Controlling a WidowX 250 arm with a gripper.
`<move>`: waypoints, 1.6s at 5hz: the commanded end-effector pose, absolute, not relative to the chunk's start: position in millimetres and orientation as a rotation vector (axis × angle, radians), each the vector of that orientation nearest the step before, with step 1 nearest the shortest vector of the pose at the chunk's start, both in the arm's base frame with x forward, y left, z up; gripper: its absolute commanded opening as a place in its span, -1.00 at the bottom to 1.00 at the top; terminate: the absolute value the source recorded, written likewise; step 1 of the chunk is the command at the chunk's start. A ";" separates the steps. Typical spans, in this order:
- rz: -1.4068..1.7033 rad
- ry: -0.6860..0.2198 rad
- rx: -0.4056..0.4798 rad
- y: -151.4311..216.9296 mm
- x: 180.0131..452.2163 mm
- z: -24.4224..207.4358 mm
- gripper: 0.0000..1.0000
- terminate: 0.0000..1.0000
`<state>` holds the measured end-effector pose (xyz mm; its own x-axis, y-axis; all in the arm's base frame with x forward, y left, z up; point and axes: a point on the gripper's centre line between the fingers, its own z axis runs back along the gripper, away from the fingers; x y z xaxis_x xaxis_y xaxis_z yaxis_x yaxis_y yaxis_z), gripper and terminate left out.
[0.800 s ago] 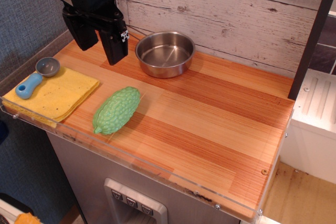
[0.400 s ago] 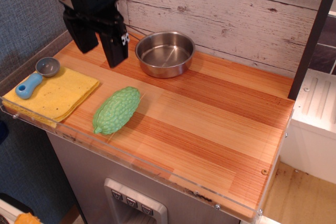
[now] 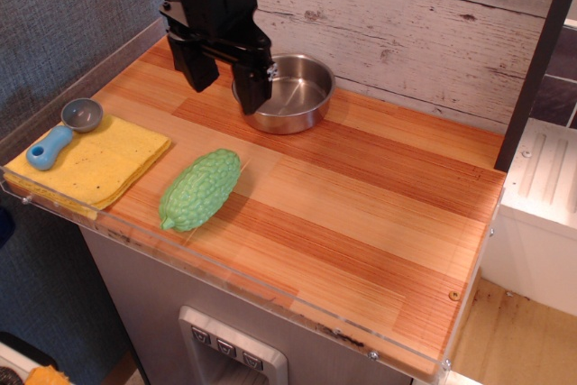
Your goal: Move the pot towards the bottom corner of counter.
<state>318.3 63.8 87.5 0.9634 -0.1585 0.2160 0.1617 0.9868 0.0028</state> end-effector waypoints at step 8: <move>-0.303 -0.265 -0.044 37.4 378.5 45.9 -1.00 -1.00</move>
<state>369.1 31.4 18.7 0.9346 -0.2961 0.1974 0.3099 0.9498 -0.0426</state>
